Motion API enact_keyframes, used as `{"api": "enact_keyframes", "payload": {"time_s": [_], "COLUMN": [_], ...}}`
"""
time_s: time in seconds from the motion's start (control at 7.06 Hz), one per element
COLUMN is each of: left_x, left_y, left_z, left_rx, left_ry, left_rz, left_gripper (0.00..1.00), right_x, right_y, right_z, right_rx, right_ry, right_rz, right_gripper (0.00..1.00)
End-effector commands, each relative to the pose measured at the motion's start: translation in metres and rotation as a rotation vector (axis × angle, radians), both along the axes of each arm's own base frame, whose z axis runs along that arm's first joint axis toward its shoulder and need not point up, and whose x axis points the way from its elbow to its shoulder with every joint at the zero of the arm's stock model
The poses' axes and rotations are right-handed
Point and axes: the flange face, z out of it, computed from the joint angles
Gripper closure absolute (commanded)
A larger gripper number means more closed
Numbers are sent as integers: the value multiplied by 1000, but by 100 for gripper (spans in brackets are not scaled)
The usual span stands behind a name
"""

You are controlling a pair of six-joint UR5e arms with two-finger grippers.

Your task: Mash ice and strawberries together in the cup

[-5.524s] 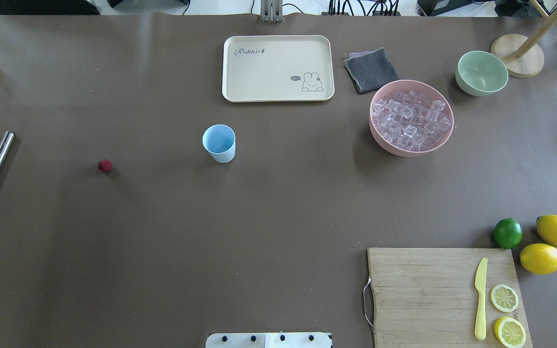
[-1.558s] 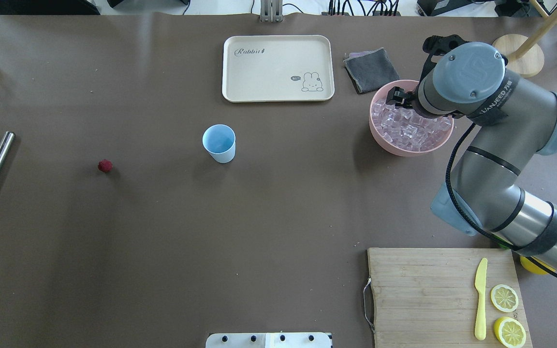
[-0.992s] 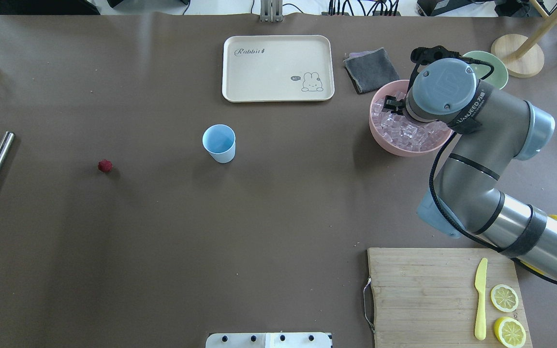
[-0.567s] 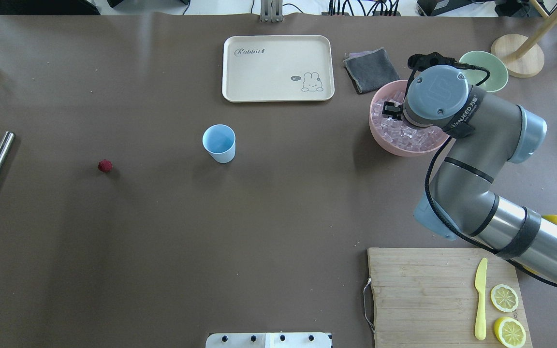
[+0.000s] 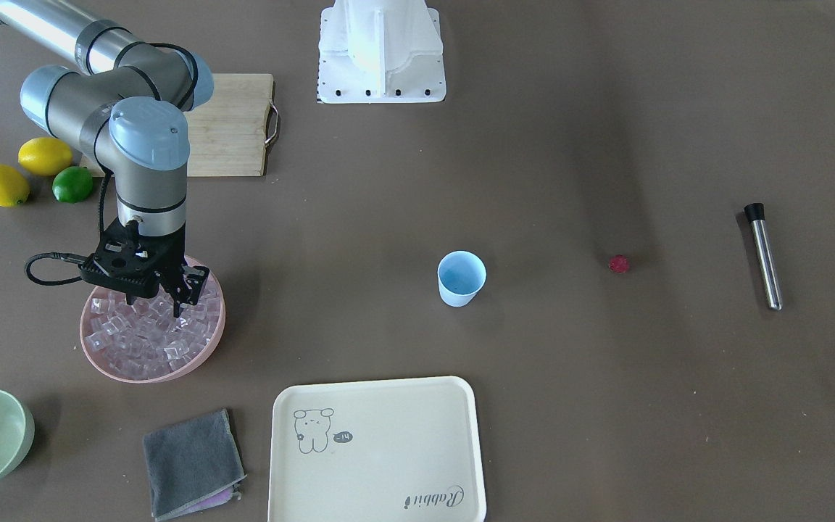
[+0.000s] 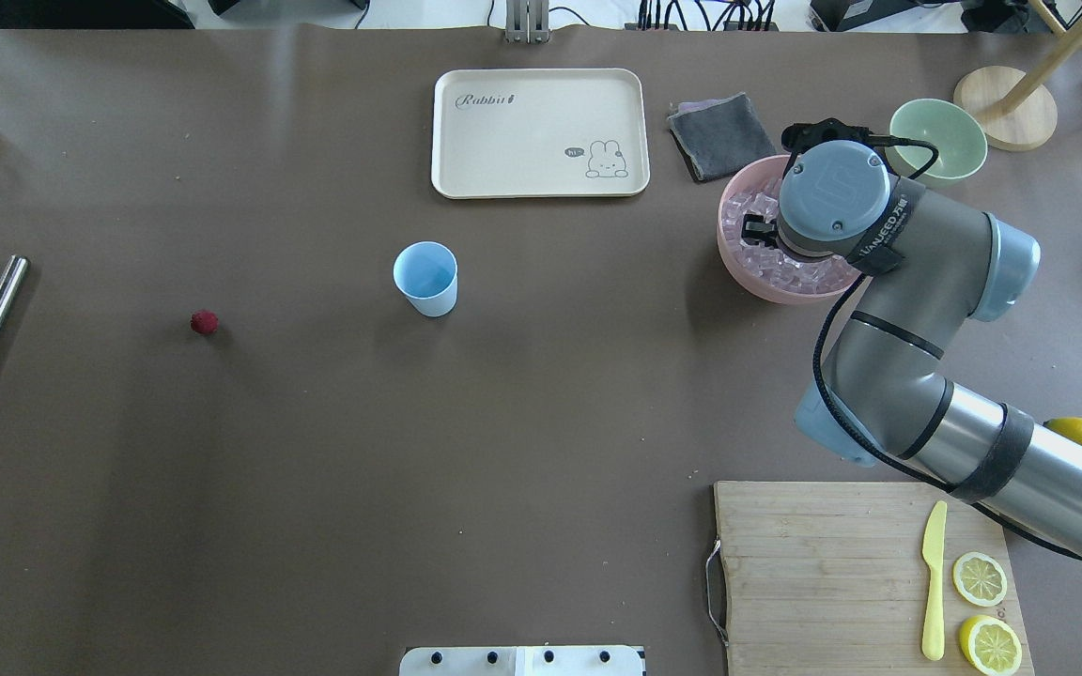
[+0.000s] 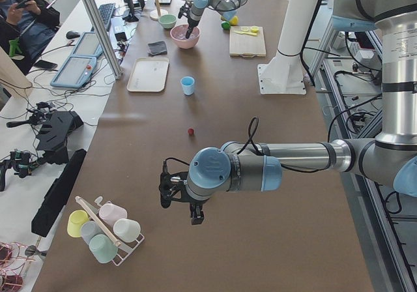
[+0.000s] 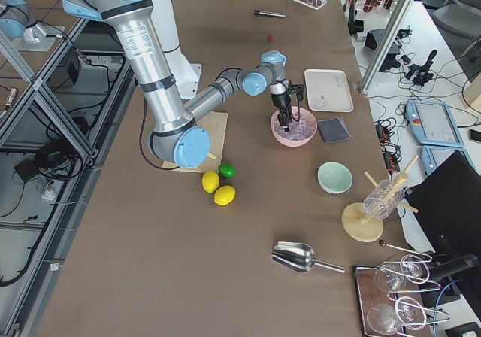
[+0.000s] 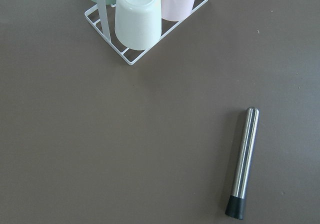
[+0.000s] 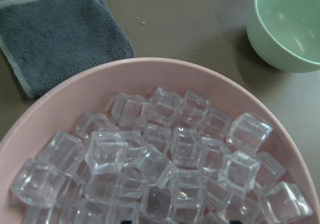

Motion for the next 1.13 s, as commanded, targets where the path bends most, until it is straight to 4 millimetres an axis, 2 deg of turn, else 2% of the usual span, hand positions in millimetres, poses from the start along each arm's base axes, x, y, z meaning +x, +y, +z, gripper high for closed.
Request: {"api": "enact_keyframes", "payload": {"time_s": [0.0,0.28,0.85,0.99], "left_x": [0,0,2,2], "left_y": [1,2,11,13], "left_z": [0,1,8,9], "left_rx": [0,-2,-12,-11], "left_ry": [0,0,3,2], "left_rz": [-1,-1,1,2], "left_gripper": [1,1,1,1], "right_x": [-3,-5,2,4], "right_y": [-1,-2,-11,-13], "right_z": [-6,-1,-13,-14], "right_rx": [-7,-18,-36,-44], "right_ry": [-11,-8,-42,-50], "right_rz": [-6,-3,59,71], "right_gripper": [44,45,45,47]}}
